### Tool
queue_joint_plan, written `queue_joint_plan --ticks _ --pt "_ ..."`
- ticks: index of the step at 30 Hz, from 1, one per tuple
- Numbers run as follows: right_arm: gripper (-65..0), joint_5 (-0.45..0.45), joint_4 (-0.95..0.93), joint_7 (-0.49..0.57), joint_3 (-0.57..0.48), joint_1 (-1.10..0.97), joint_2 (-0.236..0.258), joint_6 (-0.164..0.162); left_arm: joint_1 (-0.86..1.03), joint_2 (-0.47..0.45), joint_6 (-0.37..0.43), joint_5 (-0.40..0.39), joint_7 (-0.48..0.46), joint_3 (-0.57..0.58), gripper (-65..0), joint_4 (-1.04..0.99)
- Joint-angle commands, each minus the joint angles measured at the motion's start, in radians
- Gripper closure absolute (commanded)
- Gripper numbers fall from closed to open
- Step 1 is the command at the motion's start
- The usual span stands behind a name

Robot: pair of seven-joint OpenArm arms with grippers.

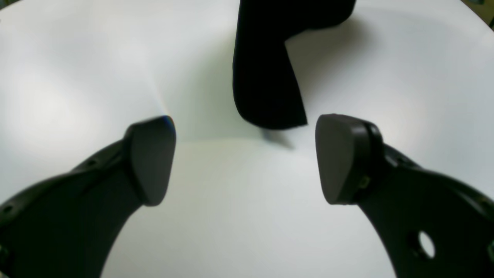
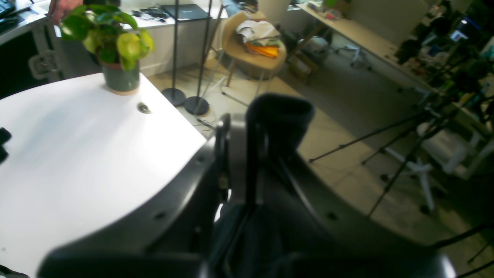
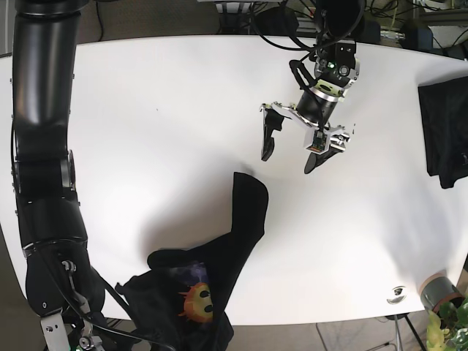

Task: Fold the T-shirt properly
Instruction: 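Lift the shirt with the right gripper and grasp its hem with the left gripper, then hold the shirt with both grippers and lift it high off the table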

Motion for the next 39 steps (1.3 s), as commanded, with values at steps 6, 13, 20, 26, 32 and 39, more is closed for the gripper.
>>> queue_joint_plan --ticks 6,13,20,26,32,39 --pt "-2.2 0.003 -0.012 0.038 0.013 0.046 0.004 -0.009 -0.069 0.004 0.028 -0.007 -0.029 0.0 -52.5 -0.031" --pt "-2.2 0.003 -0.013 0.038 0.013 0.046 0.003 -0.009 -0.135 -0.003 0.148 -0.007 -0.029 0.054 -52.8 -0.132" --pt "-2.2 -0.002 -0.015 0.038 0.013 0.046 0.001 -0.009 -0.147 -0.006 0.146 -0.007 -0.029 0.166 -52.8 -0.155" --pt "-2.2 0.003 -0.015 0.038 0.014 0.046 0.0 -0.009 -0.18 0.002 0.152 -0.007 -0.031 0.194 -52.8 -0.25" --pt "-2.2 0.003 -0.01 0.039 0.014 0.046 0.003 -0.009 -0.253 0.039 0.154 -0.008 -0.034 0.227 -52.8 -0.378" --pt "-2.2 0.003 -0.009 0.039 0.014 0.046 0.003 -0.009 -0.333 0.113 0.154 -0.008 -0.034 0.233 -52.8 -0.508"
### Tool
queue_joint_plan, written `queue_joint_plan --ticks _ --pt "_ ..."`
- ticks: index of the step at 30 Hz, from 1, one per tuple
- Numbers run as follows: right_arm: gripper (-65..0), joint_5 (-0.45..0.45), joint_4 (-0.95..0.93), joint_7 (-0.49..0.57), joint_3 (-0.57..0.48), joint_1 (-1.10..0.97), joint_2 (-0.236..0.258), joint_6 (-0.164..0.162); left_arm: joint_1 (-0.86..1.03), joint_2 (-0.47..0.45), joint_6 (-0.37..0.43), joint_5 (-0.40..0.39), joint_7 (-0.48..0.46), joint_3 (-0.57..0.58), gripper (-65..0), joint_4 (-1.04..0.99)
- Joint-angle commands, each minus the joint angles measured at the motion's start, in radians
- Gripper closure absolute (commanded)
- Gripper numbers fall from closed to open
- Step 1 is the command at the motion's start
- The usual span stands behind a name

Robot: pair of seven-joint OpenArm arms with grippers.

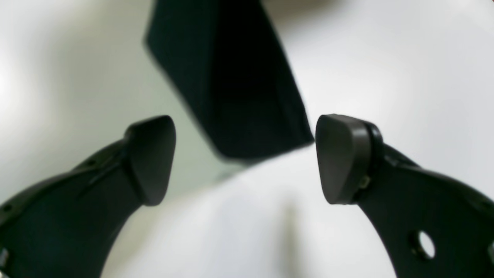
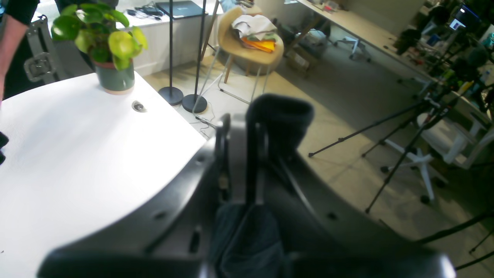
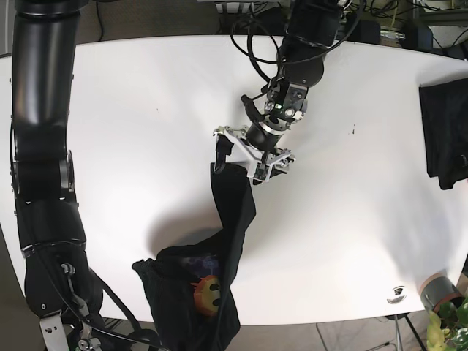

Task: Fold the T-shirt properly
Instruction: 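Hold the shirt with both grippers and lift it high off the table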

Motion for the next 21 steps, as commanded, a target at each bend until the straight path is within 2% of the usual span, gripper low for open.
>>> queue_joint_plan --ticks 1,8,10,13,14,15,18,19,21 --pt "-2.2 0.007 0.014 0.038 0.014 0.046 0.001 -0.008 -0.029 0.027 -0.004 -0.005 -0.023 0.002 -52.8 -0.03" --pt "-2.2 0.007 0.014 0.038 0.014 0.046 0.003 -0.008 -0.122 0.05 -0.001 -0.005 -0.025 0.0 -52.5 -0.16" --pt "-2.2 0.007 0.014 0.038 0.014 0.046 0.003 -0.008 -0.138 0.064 0.039 -0.005 -0.025 0.002 -52.4 -0.186" --pt "-2.2 0.007 0.014 0.038 0.014 0.046 0.003 -0.006 -0.158 0.065 0.149 -0.003 -0.023 0.003 -50.8 -0.217" --pt "-2.2 0.007 0.014 0.038 0.014 0.046 0.004 -0.006 -0.164 0.065 0.171 -0.003 -0.023 0.003 -48.3 -0.229" --pt "-2.2 0.007 0.014 0.038 0.014 0.046 0.004 -0.006 -0.175 0.065 0.179 -0.003 -0.022 0.003 -42.9 -0.249" --pt "-2.2 0.007 0.014 0.038 0.014 0.046 0.004 -0.006 -0.197 0.065 0.172 -0.009 -0.02 0.002 -24.3 -0.284" --pt "-2.2 0.007 0.014 0.038 0.014 0.046 0.004 -0.006 -0.2 0.065 0.172 -0.009 -0.02 0.0 -15.0 -0.292" --pt "-2.2 0.007 0.014 0.038 0.015 0.046 0.004 -0.006 -0.201 0.065 0.172 -0.009 -0.019 -0.005 -3.8 -0.294"
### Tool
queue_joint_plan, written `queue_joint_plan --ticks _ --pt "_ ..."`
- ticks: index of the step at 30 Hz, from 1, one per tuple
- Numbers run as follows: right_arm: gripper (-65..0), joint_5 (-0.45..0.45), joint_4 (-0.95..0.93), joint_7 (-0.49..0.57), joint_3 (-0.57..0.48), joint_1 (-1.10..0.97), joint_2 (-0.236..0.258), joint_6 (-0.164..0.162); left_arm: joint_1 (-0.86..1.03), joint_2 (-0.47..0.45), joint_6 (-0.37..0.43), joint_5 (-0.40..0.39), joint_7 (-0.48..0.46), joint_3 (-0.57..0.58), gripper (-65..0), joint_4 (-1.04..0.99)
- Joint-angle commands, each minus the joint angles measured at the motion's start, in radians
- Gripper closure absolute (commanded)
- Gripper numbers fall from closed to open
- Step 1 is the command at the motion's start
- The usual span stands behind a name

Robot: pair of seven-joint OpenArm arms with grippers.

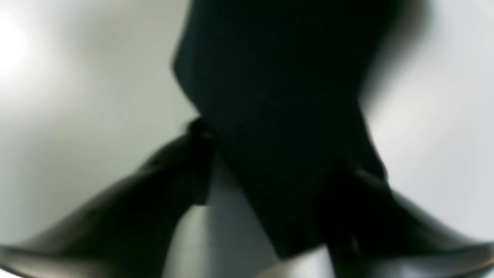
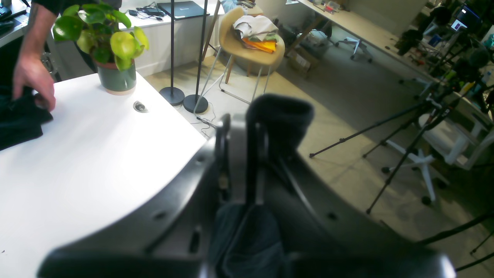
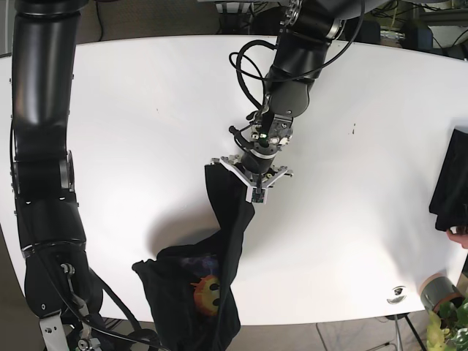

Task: Fold the T-shirt properly
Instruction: 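Hold the shirt with both grippers and lift it high off the table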

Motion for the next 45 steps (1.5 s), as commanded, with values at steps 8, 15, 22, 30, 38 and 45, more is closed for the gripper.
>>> queue_joint_plan --ticks 8,15,22,30,38,45 --pt "-2.2 -0.005 0.011 0.044 0.015 0.046 0.029 -0.007 -0.002 -0.08 0.003 -0.008 0.022 -0.026 0.0 0.096" --pt "-2.2 -0.006 0.006 0.071 0.015 0.046 0.091 -0.008 -0.016 -0.165 0.001 -0.006 0.16 -0.135 0.0 0.304" --pt "-2.2 -0.006 -0.065 0.087 0.015 0.046 0.12 -0.008 -0.111 -0.254 0.0 -0.006 0.292 -0.171 0.0 0.497" --pt "-2.2 -0.006 -0.157 0.162 0.015 0.005 0.143 -0.013 -0.235 -0.366 -0.002 -0.006 0.324 -0.162 0.0 0.575" --pt "-2.2 -0.006 -0.281 0.214 0.014 0.034 0.146 -0.01 -0.442 -0.456 -0.002 -0.005 0.326 -0.162 0.0 0.572" --pt "-2.2 -0.006 -0.301 0.209 0.014 0.046 0.149 -0.01 -0.631 -0.484 -0.068 -0.003 0.418 -0.17 0.0 0.577"
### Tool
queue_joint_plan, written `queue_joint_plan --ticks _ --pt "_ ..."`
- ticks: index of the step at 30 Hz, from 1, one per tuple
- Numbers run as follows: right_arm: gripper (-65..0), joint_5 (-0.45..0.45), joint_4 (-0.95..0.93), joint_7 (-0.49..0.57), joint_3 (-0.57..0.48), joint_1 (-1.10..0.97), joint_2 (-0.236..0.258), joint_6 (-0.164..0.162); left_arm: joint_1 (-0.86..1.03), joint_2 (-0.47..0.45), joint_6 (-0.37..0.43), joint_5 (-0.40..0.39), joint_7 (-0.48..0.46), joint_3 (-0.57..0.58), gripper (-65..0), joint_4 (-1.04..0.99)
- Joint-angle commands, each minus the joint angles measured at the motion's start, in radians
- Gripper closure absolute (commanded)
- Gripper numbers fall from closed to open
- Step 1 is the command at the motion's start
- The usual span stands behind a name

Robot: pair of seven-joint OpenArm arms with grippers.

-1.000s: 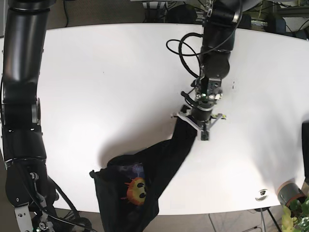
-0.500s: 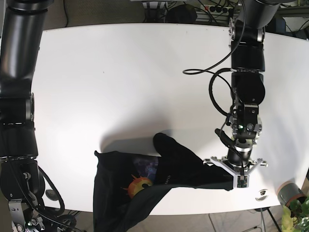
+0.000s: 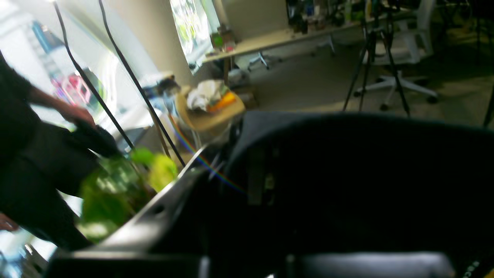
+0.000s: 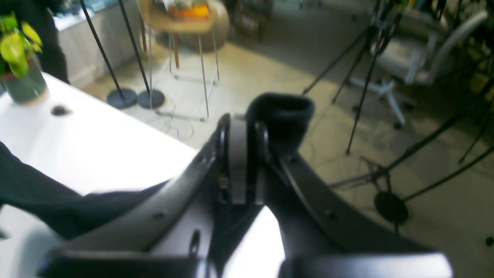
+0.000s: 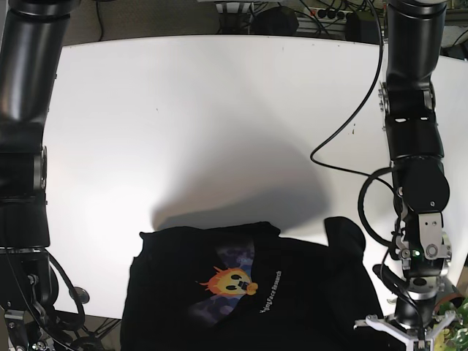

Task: Fold the T-shirt properly
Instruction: 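Hold the shirt with both grippers and lift it high off the table, then swing the held shirt across the table, laying it flat between grippers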

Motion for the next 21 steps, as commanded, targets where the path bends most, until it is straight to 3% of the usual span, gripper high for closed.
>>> queue_joint_plan --ticks 1,11,15,21 --pt "-2.2 0.008 0.01 0.025 0.009 0.039 0.008 -0.003 -0.095 -0.005 -0.029 0.005 0.009 -0.009 0.0 0.02" --pt "-2.2 0.019 0.032 -0.056 0.009 0.039 0.026 -0.003 -0.216 -0.005 -0.093 0.007 0.076 -0.069 0.0 0.014" --pt "-2.2 0.019 0.092 -0.084 0.011 0.039 0.044 -0.006 -0.189 -0.007 -0.098 0.004 0.089 -0.069 0.0 0.023" --pt "-2.2 0.019 0.213 -0.099 0.023 0.039 0.054 -0.01 -0.067 -0.013 -0.177 0.002 0.089 -0.07 0.0 0.077"
